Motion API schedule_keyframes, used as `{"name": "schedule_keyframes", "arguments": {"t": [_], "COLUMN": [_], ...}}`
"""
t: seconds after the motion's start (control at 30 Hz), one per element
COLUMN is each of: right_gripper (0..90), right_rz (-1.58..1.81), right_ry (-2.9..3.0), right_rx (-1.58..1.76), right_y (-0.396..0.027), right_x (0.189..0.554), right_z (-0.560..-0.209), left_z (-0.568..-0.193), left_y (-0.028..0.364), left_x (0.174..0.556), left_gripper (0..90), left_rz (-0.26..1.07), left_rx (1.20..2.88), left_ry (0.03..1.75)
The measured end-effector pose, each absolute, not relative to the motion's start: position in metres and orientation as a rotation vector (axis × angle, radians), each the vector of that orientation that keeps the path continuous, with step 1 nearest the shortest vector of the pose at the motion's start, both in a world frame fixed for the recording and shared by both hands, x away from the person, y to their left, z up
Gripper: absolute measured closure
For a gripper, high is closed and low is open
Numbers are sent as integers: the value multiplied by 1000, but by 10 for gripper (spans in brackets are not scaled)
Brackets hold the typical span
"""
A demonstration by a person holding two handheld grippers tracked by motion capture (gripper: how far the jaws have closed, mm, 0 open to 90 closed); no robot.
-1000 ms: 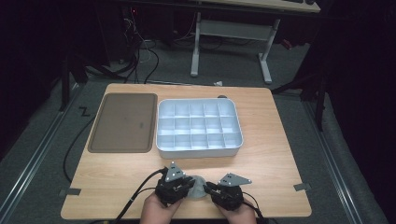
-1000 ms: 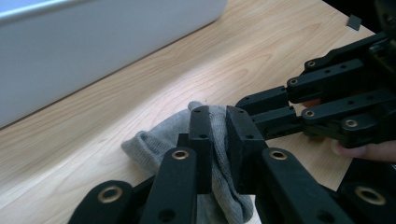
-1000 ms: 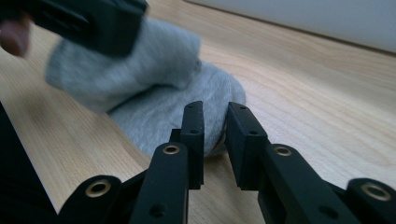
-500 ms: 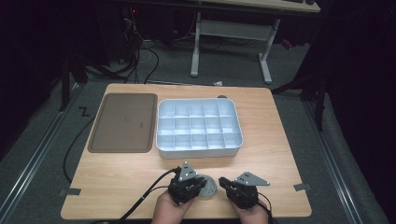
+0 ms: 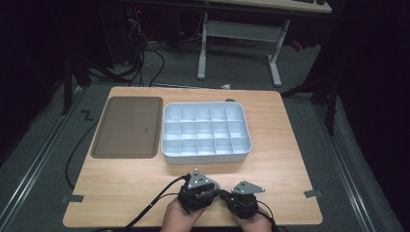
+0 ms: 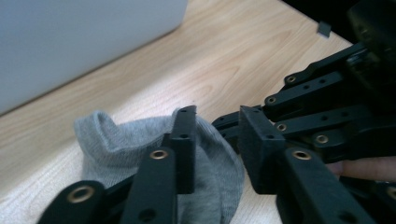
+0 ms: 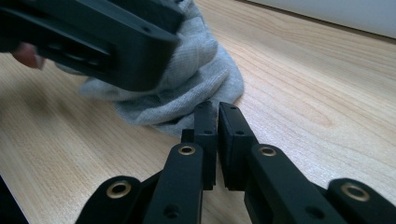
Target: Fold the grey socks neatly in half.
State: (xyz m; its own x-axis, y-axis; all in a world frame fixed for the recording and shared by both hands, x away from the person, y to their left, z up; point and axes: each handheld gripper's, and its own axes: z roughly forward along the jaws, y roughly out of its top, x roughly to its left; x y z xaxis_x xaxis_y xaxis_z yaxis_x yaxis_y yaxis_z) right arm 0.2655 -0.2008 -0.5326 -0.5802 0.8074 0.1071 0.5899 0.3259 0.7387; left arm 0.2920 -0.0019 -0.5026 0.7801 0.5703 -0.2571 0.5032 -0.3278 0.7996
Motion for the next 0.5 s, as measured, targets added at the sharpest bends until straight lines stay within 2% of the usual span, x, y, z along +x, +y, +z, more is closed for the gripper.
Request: {"name": "schedule_keyframes", "arguments": {"t": [0.03, 0.17, 0.4, 0.5], "right_gripper": [866, 862, 843, 840], "right_rz": [1108, 1106, 1108, 1148], "right_ry": [2313, 2311, 2315, 2292], "right_rx": [1258, 1251, 1257, 1252], "right_y": [-202, -202, -202, -204], "right_x": [266, 265, 265, 264], "right_z": [-533, -533, -532, -525], "left_z": [-498, -487, -492, -507], "left_y": [2, 17, 43, 40], "left_x": [291, 286, 270, 264], "left_gripper": [637, 620, 579, 628], "left_rz": [82, 116, 170, 195], "left_rx": [1958, 1916, 1954, 2044], "left_ry": [801, 784, 761, 741]}}
